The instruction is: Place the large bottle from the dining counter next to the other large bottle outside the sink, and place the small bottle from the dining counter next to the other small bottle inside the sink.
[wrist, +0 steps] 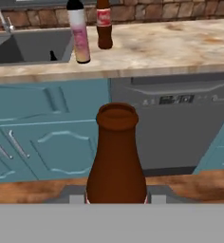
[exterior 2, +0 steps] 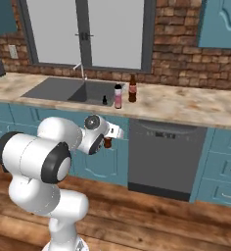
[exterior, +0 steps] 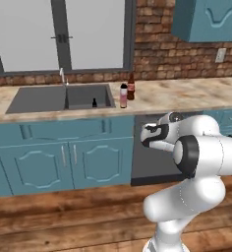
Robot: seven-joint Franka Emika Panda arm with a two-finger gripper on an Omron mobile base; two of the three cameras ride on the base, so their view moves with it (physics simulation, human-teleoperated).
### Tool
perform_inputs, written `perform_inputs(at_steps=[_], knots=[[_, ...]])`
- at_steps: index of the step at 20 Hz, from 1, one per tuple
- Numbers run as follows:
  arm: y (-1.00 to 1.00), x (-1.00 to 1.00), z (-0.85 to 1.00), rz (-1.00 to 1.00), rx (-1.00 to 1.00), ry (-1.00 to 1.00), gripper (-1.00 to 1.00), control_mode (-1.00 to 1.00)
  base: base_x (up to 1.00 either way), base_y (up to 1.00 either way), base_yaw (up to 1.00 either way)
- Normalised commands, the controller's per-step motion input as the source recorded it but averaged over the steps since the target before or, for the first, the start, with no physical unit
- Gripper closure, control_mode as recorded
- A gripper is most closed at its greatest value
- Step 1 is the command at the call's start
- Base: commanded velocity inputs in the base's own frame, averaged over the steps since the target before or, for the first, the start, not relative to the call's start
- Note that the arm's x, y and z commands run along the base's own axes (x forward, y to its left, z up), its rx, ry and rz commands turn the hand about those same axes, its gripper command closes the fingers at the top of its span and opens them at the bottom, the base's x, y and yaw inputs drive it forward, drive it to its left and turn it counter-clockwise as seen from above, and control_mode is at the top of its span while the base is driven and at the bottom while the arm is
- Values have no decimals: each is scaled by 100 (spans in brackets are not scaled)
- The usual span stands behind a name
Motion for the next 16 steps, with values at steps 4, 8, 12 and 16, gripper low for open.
perform_inputs(at_steps=[4, 8, 12, 16], knots=[[0, 0, 0, 0, 0, 0, 100, 100, 40, 100, 0], [0, 0, 0, 0, 0, 0, 100, 100, 44, 100, 0], [0, 0, 0, 0, 0, 0, 100, 100, 53, 97, 0], [0, 0, 0, 0, 0, 0, 100, 100, 58, 57, 0]])
